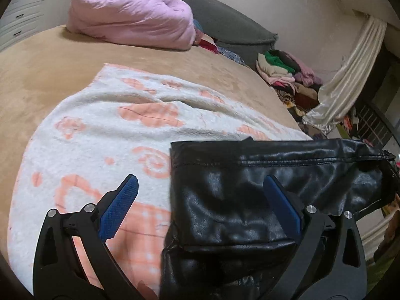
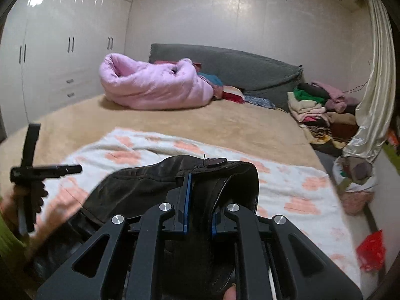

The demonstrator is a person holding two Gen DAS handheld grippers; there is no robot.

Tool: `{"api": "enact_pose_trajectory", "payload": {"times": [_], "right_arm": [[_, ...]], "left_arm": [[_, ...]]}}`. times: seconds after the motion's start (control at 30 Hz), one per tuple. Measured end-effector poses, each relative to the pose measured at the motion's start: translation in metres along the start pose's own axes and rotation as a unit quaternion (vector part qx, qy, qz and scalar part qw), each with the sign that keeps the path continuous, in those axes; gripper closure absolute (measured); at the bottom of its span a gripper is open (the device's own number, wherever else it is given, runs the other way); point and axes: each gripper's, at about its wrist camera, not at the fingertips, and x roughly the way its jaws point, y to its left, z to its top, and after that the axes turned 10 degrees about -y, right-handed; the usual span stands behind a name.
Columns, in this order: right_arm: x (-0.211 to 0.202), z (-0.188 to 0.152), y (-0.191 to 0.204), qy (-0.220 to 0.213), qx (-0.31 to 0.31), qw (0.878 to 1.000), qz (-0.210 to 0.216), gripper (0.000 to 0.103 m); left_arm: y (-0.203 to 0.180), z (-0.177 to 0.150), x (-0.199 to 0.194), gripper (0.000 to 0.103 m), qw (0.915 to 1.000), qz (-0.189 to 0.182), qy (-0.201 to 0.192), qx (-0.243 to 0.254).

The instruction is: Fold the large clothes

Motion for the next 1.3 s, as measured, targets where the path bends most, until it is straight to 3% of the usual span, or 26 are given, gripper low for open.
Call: {"api": "enact_pose_trajectory", "payload": {"times": [0.27, 0.33, 0.4, 0.6, 0.97, 1.0, 1.03, 1.2, 1.3], "right_arm": [[0.016, -0.038, -0.01, 0.044, -0.011, 0.999, -0.028, 0.092], [0.023, -0.047, -0.014, 0.054, -0.006, 0.998, -0.032, 0.092], [0.026, -0.052, -0.019, 0.061, 0.001, 0.998, -0.031, 0.092], [0.031, -0.064, -0.025, 0.075, 0.028, 0.996, -0.031, 0.092], [0.039, -0.074, -0.025, 0.089, 0.025, 0.995, -0.031, 0.091], [0.041, -0.075, -0.024, 0.092, 0.025, 0.995, -0.032, 0.088], [0.043, -0.077, -0.025, 0.097, 0.023, 0.994, -0.041, 0.075], [0.047, -0.088, -0.034, 0.118, 0.037, 0.991, -0.061, 0.072], [0.038, -0.088, -0.045, 0.098, 0.065, 0.989, -0.086, 0.054]], "left_arm": [[-0.019, -0.01, 0.031, 0.01, 0.9995, -0.01, 0.021, 0.02], [-0.023, -0.016, 0.038, 0.018, 0.9991, -0.015, 0.029, 0.026], [-0.025, -0.022, 0.044, 0.033, 0.9985, -0.017, 0.04, 0.031], [-0.033, -0.04, 0.058, 0.051, 0.9957, -0.032, 0.075, 0.044], [-0.038, -0.065, 0.079, 0.051, 0.988, -0.012, 0.135, 0.075], [-0.036, -0.066, 0.08, 0.05, 0.988, -0.013, 0.137, 0.069], [-0.034, -0.067, 0.081, 0.05, 0.9881, -0.014, 0.14, 0.062], [-0.035, -0.071, 0.084, 0.05, 0.9866, -0.009, 0.146, 0.071], [-0.037, -0.073, 0.085, 0.05, 0.9857, -0.005, 0.148, 0.08]]}}
